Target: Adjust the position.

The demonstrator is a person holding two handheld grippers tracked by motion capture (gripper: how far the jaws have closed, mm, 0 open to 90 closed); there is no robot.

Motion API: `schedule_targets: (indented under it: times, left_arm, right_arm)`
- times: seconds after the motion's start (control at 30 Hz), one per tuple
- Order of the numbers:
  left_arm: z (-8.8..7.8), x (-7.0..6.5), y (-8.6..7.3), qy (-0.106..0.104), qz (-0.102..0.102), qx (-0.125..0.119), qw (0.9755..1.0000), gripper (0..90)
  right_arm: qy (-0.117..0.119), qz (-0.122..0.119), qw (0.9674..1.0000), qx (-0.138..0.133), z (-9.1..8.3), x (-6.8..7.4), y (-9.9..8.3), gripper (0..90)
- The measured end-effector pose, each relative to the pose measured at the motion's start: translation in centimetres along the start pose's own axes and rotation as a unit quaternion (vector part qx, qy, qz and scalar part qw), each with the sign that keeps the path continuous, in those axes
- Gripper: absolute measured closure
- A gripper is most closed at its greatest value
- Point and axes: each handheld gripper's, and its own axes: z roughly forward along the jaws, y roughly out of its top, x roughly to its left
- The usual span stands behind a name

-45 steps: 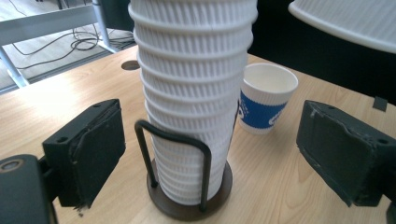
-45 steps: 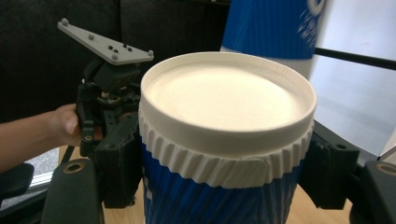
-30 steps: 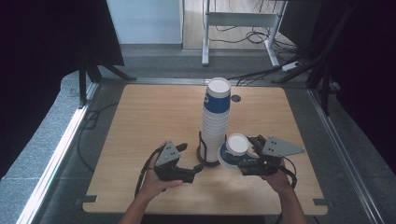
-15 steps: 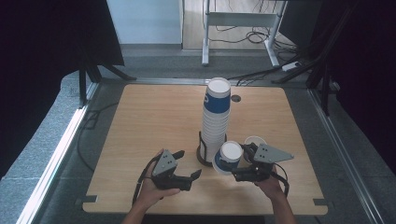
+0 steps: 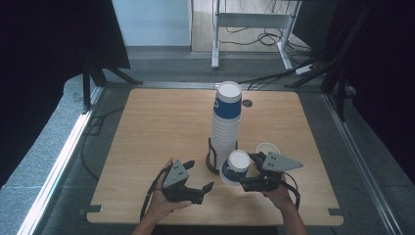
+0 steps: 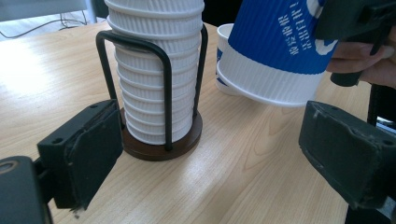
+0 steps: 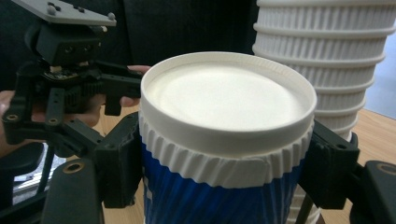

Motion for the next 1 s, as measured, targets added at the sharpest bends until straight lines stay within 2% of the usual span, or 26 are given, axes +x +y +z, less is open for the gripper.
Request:
schedule_targets:
  times: [0.13, 0.27, 0.47, 0.63, 0.8, 1.0]
  left_arm:
    - [-0.1, -0.2, 0.1, -0.002, 0.003, -0.001, 1.0000, 6.3]
    - [0.0, -0.6, 0.2, -0.009, 0.006, -0.001, 0.9999, 6.3]
    - [0.9, -1.6, 0.0, -0.011, 0.024, 0.012, 0.9996, 6.2]
    - [1.7, -2.2, -0.3, -0.011, 0.029, 0.023, 0.9992, 6.3]
    - [2.1, -2.5, -0.4, -0.011, 0.035, 0.023, 0.9991, 6.3]
    - [2.5, -2.6, -0.6, -0.010, 0.040, 0.025, 0.9988, 8.3]
  right_arm:
    - [-0.006, 0.004, 1.0000, 0.003, 0.2, -0.1, -0.2, 26.1]
    - [0.000, 0.007, 1.0000, 0.003, 0.6, 0.1, -0.4, 26.1]
    - [0.002, 0.009, 0.9999, 0.011, 1.6, 0.6, -0.7, 26.1]
    - [0.014, 0.012, 0.9998, 0.006, 2.5, 1.6, -0.7, 26.1]
    - [0.023, 0.009, 0.9997, 0.001, 3.2, 2.5, -0.6, 26.1]
    - [0.054, 0.024, 0.9982, -0.007, 3.7, 3.0, -0.7, 26.1]
